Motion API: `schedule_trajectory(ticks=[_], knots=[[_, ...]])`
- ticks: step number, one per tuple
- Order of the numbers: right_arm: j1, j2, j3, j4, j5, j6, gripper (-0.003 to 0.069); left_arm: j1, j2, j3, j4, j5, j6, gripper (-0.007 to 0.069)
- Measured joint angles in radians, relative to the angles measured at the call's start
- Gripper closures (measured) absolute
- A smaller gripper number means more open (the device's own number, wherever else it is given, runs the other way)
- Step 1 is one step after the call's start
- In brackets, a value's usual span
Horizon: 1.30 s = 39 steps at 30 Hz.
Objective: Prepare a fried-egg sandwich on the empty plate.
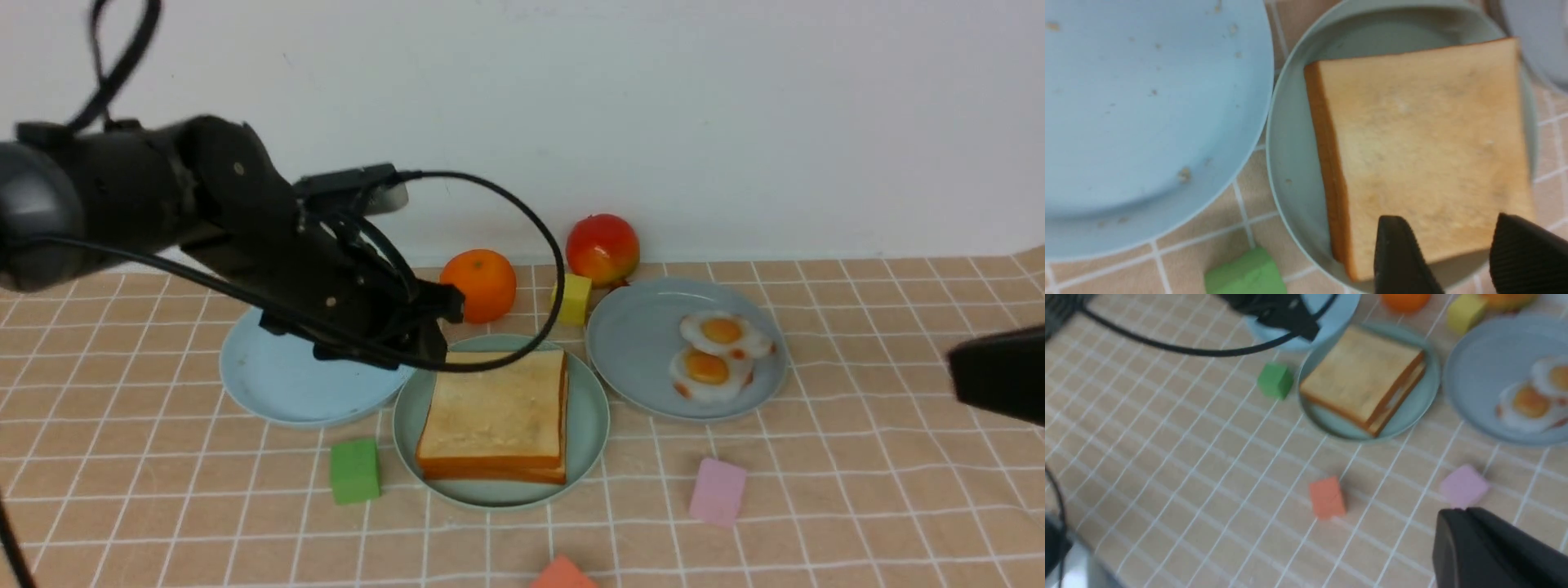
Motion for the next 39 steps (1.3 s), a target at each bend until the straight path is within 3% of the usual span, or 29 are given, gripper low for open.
schedule_trajectory(ticks=[7,15,18,20,25,32,39], knots=[[0.0,-0.383,0.27,-0.025,-0.081,-0.039,0.0615,0.001,-0.193,0.0,-0.011,0.142,0.025,0.033],[0.0,-0.746,0.539,-0.028,-0.132,-0.042,0.0604,0.001,-0.502,0.107,-0.045,0.367,0.026,0.0508],[0.0,-0.8,0.61,-0.028,-0.166,-0.043,0.0601,0.001,-0.631,0.231,-0.142,0.444,0.021,0.0615],[0.0,-0.8,0.627,-0.028,-0.181,-0.043,0.0598,0.001,-0.703,0.302,-0.222,0.468,0.02,0.0638],[0.0,-0.801,0.63,-0.028,-0.2,-0.043,0.0591,0.001,-0.878,0.439,-0.328,0.445,0.019,0.0638],[0.0,-0.801,0.631,-0.028,-0.205,-0.043,0.0582,0.001,-1.062,0.469,-0.315,0.342,0.019,0.0638],[0.0,-0.801,0.633,-0.028,-0.205,-0.043,0.0571,0.001,-1.13,0.469,-0.309,0.342,0.019,0.0638]])
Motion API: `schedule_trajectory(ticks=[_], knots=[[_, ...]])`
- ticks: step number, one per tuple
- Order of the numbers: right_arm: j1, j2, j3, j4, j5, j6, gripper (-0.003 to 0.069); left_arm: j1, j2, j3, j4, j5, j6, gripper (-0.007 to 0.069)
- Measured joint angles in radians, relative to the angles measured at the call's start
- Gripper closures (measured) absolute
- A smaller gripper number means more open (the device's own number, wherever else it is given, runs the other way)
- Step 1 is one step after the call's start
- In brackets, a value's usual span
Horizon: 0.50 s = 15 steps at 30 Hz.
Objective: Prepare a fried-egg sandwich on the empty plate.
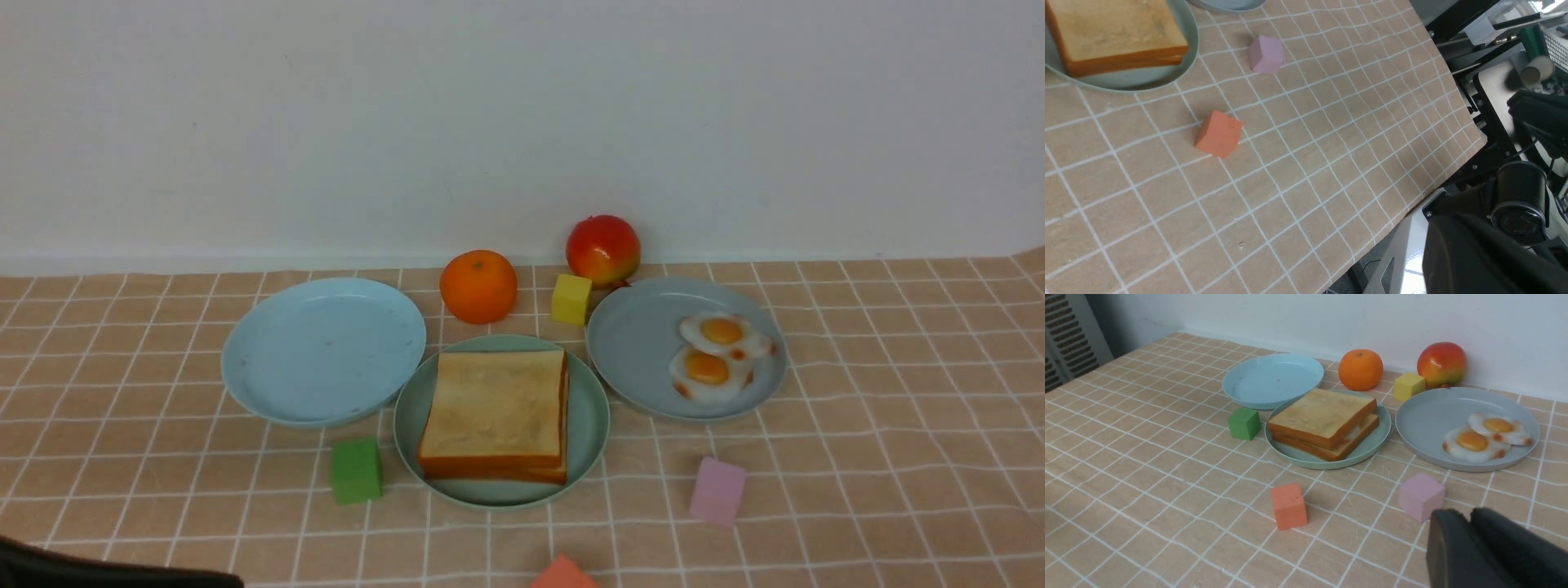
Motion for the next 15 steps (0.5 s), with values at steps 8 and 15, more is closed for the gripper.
schedule_trajectory(ticks=[8,15], knots=[[0.0,0.0,0.001,0.0,0.0,0.0,0.0557,0.0,-0.024,0.01,0.015,-0.011,0.001,0.0638],[0.0,0.0,0.001,0.0,0.0,0.0,0.0546,0.034,-0.281,0.169,0.429,-0.291,-0.087,0.0638]])
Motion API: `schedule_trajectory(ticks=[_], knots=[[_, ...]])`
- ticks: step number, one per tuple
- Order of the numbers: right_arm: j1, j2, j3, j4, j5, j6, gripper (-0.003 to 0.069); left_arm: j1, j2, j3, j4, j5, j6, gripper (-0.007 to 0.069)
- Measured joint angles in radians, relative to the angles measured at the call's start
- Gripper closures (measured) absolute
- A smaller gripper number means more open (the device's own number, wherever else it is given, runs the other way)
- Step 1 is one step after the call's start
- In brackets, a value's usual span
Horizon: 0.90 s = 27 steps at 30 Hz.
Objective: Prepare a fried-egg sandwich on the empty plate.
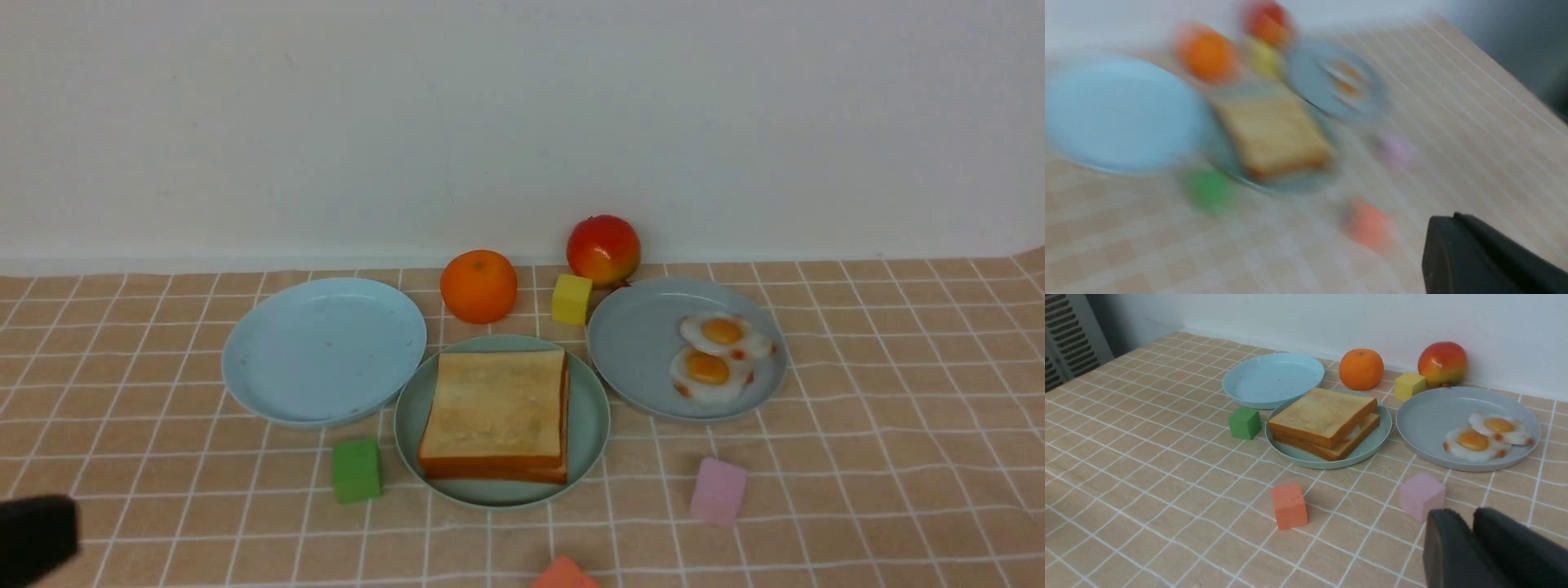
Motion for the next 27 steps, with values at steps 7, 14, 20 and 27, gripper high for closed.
schedule_trajectory(ticks=[7,14,20,27], knots=[[0.0,0.0,0.0,0.0,0.0,0.0,0.054,0.145,-0.291,0.412,0.413,-0.209,-0.372,0.0638],[0.0,-0.001,0.0,0.0,0.0,0.0,0.0536,0.175,-0.323,0.659,0.47,-0.297,-0.369,0.0637],[0.0,-0.001,0.0,0.001,0.0,0.0,0.0528,0.25,-0.323,0.665,0.447,-0.322,-0.264,0.0634],[0.0,-0.002,0.0,0.001,0.0,0.0,0.0522,0.272,-0.323,0.665,0.433,-0.333,-0.26,0.0634]])
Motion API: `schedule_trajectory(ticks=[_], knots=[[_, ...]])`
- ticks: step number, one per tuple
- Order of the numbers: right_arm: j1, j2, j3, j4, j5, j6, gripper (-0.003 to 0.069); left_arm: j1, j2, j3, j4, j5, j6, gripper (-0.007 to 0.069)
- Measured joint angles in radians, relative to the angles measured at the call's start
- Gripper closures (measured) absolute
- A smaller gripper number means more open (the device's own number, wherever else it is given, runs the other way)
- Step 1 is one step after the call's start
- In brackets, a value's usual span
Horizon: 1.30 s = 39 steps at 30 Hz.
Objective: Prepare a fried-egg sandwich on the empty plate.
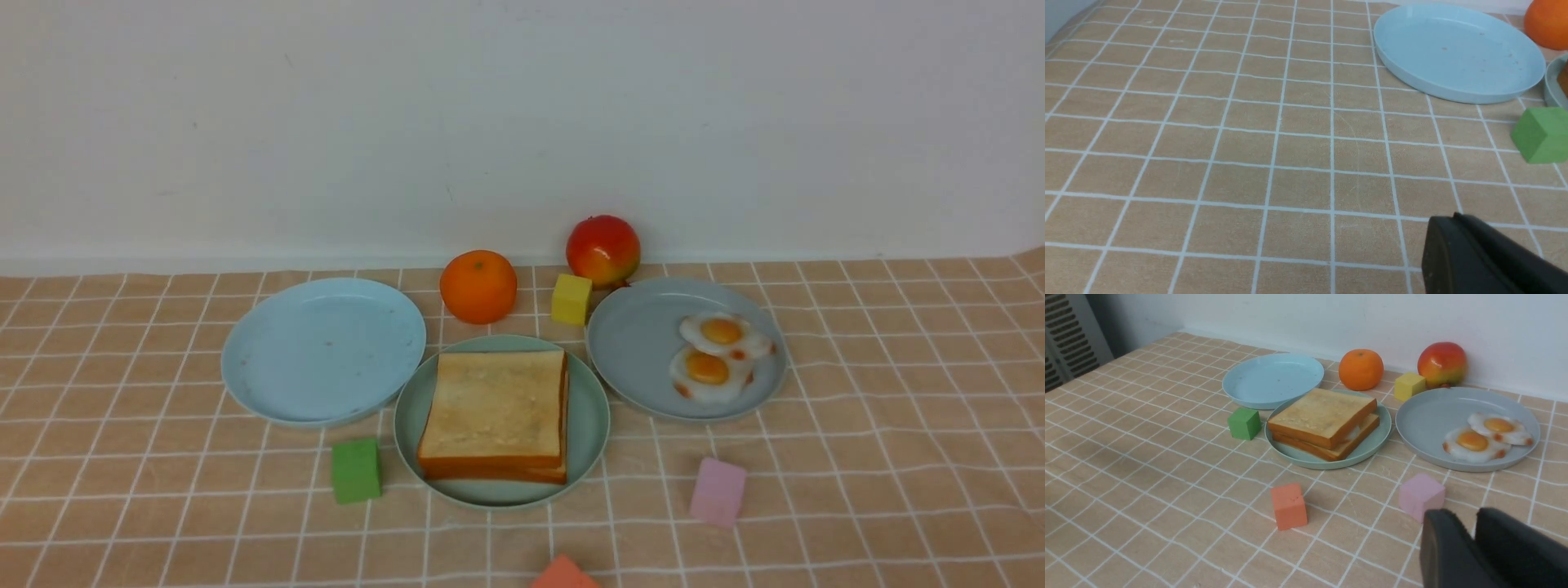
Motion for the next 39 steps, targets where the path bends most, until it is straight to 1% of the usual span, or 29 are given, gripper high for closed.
schedule_trajectory(ticks=[4,20,26,29,31,32,34,39], knots=[[0.0,0.0,0.0,0.0,0.0,0.0,0.0517,0.021,0.0,0.0,0.0,0.0,0.0,0.0631],[-0.007,0.0,0.0,0.0,0.0,0.0,0.05,0.022,0.0,0.0,0.0,0.0,0.0,0.0618],[-0.099,0.0,0.002,-0.056,-0.021,0.001,0.0488,0.022,0.0,0.0,0.0,0.0,0.0,0.0614],[-0.197,0.0,0.033,-0.084,-0.12,0.039,0.048,0.022,0.0,0.0,0.0,0.0,0.0,0.061],[-0.257,0.0,0.094,-0.097,-0.203,0.055,0.0477,0.022,0.0,0.0,0.0,0.0,0.0,0.0607],[-0.262,0.0,0.094,-0.099,-0.209,0.055,0.0477,0.022,0.0,0.0,0.0,0.0,0.0,0.0607],[-0.321,0.0,0.187,-0.122,-0.27,0.06,0.0473,0.022,0.0,0.0,0.0,0.0,0.0,0.0604],[-0.388,0.0,0.34,-0.193,-0.288,0.091,0.0464,0.022,0.0,0.0,0.0,-0.001,0.0,0.0598]])
